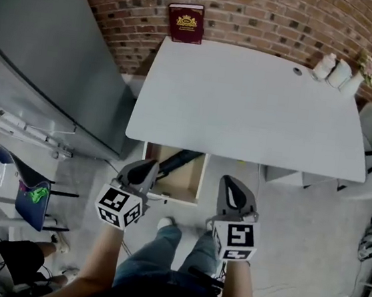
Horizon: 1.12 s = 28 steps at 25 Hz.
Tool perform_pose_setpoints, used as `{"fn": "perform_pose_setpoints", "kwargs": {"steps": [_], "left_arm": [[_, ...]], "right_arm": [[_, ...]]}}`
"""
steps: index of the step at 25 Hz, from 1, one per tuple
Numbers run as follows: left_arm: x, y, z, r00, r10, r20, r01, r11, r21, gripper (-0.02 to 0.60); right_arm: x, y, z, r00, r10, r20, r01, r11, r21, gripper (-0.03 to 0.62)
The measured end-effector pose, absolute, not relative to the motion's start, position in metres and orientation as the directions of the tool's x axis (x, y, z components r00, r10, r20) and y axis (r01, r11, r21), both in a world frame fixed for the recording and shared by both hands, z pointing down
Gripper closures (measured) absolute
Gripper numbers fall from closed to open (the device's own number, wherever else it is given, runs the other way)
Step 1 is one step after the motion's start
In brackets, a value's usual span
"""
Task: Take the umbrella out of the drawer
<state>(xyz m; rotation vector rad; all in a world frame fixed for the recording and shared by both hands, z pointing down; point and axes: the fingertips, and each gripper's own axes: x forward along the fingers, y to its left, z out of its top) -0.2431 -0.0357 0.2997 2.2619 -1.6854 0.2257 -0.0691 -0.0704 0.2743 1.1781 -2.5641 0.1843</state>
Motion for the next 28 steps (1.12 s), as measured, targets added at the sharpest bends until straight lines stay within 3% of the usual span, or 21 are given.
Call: {"fn": "perform_pose_setpoints", "kwargs": {"steps": [3, 6, 8, 28], "left_arm": [[-0.244, -0.038, 0.314, 0.364, -0.872, 0.328, -0.931, -0.328, 0.162, 0.575], [-0.242, -0.037, 0.329, 0.443, -0.823, 0.356, -0.896, -0.398, 0.195, 0.469], [-0.240, -0.038, 0.338, 0.479, -0.792, 0.378, -0.878, -0.436, 0.198, 0.435], [-0.213, -0.067, 0.450, 0.545, -0.634, 0.548, -0.799, -0.591, 0.111, 0.434]], "right_arm": [[-0.067, -0.057, 0.289, -0.565, -0.745, 0.355, -0.797, 0.604, -0.002, 0.602], [-0.064, -0.047, 0.304, -0.530, -0.761, 0.374, -0.826, 0.564, -0.023, 0.602], [-0.060, -0.042, 0.313, -0.509, -0.771, 0.383, -0.842, 0.538, -0.035, 0.602], [-0.041, -0.054, 0.437, -0.391, -0.794, 0.465, -0.920, 0.322, -0.223, 0.602]]}}
